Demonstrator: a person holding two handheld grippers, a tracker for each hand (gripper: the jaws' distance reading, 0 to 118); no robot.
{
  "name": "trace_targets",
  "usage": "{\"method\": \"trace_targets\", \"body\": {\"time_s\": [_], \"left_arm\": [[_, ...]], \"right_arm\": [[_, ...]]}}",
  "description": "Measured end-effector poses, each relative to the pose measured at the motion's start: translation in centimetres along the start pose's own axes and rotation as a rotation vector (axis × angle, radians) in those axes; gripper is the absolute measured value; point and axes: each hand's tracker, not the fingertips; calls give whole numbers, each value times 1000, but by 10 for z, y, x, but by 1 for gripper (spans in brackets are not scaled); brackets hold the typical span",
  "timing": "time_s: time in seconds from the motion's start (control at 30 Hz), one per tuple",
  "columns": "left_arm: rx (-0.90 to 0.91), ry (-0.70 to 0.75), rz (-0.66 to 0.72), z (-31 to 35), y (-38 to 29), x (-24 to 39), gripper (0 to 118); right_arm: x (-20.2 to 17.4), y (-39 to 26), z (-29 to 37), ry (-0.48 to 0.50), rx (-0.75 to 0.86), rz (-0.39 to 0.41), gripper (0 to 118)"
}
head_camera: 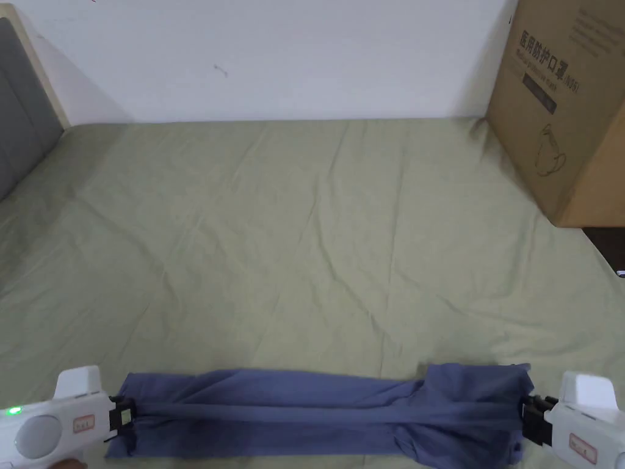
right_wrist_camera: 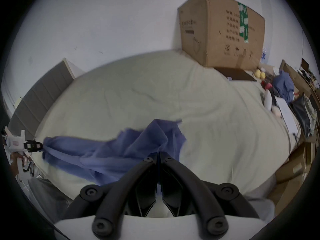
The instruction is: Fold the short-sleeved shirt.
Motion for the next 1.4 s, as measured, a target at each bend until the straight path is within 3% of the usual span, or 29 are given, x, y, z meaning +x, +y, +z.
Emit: {"method": "trace_targets", "body": {"time_s": [0.2,0.33,0.4,0.47,0.5,0.53,0.57,0.7,0.9,1.0,1.1,1.17,1.2,1.4], "left_arm": [[-18,24,-11,-12,-24,-2,1],[-9,40,-5,-8,-22,4,2],[7,28,24,4,-18,7,20],[63,-10,56,18,-12,11,71],[91,-24,67,26,-8,14,90],[136,-40,74,32,0,16,106],[190,-61,77,44,7,21,109],[371,-107,35,80,36,41,108],[650,-64,-46,123,66,81,106],[731,-31,-96,135,71,100,91],[775,-24,-144,138,71,109,60],[795,-41,-170,140,69,114,8],[804,-49,-177,137,69,115,0],[791,-100,-152,144,62,130,0]], "right_arm": [[19,-27,-40,-51,-87,-82,1],[19,-24,-30,-46,-47,-131,2],[16,-15,-17,-45,-8,-124,11],[5,0,1,-63,55,-81,58],[2,7,9,-53,89,-64,77],[-2,16,18,-48,139,-47,90],[-14,28,31,-40,196,-23,91],[-48,64,68,-13,364,44,91],[-104,95,115,-2,614,130,91],[-125,102,125,-42,698,184,88],[-134,104,127,-52,721,189,70],[-138,103,127,-51,733,192,26],[-141,103,127,-54,734,194,2],[-138,103,121,-55,731,194,0]]}}
